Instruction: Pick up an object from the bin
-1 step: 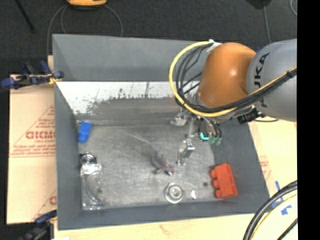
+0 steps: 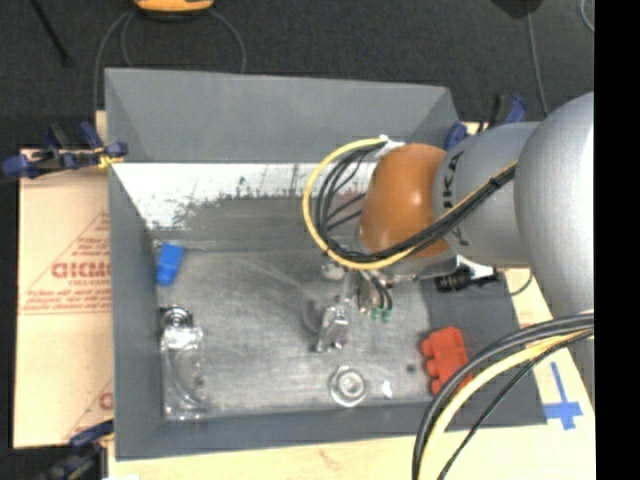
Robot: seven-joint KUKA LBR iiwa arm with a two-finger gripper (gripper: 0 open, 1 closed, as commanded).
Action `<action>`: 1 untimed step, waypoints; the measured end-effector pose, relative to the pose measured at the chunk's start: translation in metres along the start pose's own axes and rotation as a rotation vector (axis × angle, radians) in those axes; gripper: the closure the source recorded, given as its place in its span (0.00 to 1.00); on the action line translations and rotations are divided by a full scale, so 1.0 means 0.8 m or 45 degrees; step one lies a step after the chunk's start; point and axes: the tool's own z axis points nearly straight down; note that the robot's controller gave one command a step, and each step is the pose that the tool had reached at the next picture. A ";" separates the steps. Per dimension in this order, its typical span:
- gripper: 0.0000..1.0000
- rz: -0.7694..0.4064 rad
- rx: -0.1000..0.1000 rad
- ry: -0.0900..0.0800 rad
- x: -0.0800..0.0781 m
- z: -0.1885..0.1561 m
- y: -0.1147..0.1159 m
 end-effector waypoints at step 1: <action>0.00 0.085 0.004 0.011 0.018 -0.037 -0.021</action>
Offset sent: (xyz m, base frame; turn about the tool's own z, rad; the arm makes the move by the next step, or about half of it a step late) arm -0.0182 -0.0143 0.0274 0.0699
